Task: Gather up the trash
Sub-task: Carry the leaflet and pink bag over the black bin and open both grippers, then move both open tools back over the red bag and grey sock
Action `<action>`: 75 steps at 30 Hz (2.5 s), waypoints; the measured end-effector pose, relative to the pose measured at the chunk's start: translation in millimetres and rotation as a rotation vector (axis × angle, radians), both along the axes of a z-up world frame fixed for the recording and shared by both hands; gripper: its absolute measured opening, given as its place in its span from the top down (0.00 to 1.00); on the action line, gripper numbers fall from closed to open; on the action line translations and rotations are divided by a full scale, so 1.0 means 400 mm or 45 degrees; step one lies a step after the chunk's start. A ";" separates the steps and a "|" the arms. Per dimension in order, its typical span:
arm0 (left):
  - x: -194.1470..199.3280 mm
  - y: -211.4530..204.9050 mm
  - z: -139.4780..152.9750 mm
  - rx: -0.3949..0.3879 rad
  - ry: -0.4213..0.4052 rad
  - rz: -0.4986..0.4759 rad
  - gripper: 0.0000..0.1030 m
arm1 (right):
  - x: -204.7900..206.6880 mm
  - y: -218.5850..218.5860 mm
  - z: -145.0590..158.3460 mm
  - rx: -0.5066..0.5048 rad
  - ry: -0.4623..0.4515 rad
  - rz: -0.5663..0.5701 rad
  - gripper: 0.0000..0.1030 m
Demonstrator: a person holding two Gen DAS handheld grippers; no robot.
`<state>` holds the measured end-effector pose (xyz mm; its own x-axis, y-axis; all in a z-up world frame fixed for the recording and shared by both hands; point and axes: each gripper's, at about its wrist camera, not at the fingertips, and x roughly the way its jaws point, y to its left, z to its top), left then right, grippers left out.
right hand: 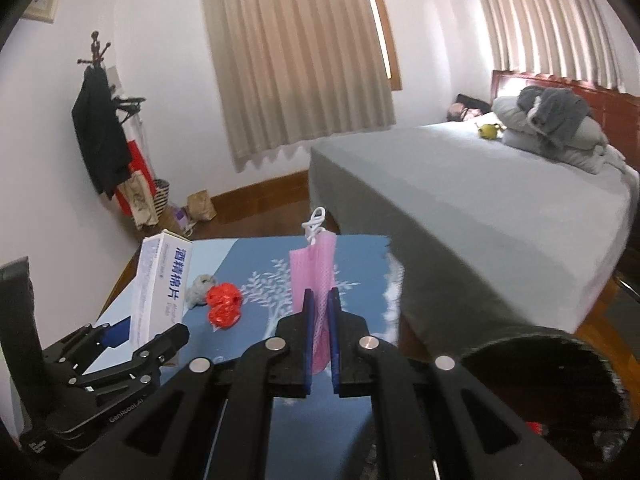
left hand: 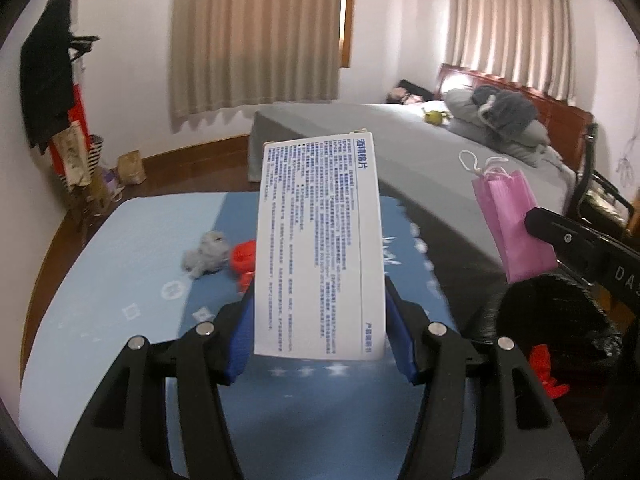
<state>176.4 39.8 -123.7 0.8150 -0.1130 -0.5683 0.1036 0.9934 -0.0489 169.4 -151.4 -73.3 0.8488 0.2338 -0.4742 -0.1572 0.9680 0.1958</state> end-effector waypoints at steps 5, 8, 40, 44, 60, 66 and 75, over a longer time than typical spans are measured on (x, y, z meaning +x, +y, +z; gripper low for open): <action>-0.031 -0.091 0.015 -0.016 -0.018 -0.091 0.46 | -0.051 -0.078 0.015 -0.004 -0.018 -0.072 0.93; -0.049 -0.142 0.018 -0.019 -0.025 -0.145 0.46 | -0.078 -0.120 0.023 -0.013 -0.024 -0.116 0.93; -0.100 -0.521 -0.068 -0.013 0.046 -0.579 0.46 | -0.279 -0.437 -0.048 -0.038 0.074 -0.499 0.93; -0.097 -0.538 -0.090 -0.005 0.075 -0.601 0.45 | -0.281 -0.448 -0.060 -0.038 0.089 -0.513 0.93; -0.061 -0.423 -0.075 -0.037 0.073 -0.443 0.12 | -0.281 -0.444 -0.072 -0.062 0.109 -0.599 0.21; -0.040 -0.306 -0.057 -0.025 0.053 -0.292 0.10 | -0.260 -0.417 -0.067 -0.047 0.092 -0.564 0.06; -0.013 -0.079 -0.053 0.006 0.043 -0.055 0.09 | -0.165 -0.285 -0.055 -0.064 0.085 -0.396 0.06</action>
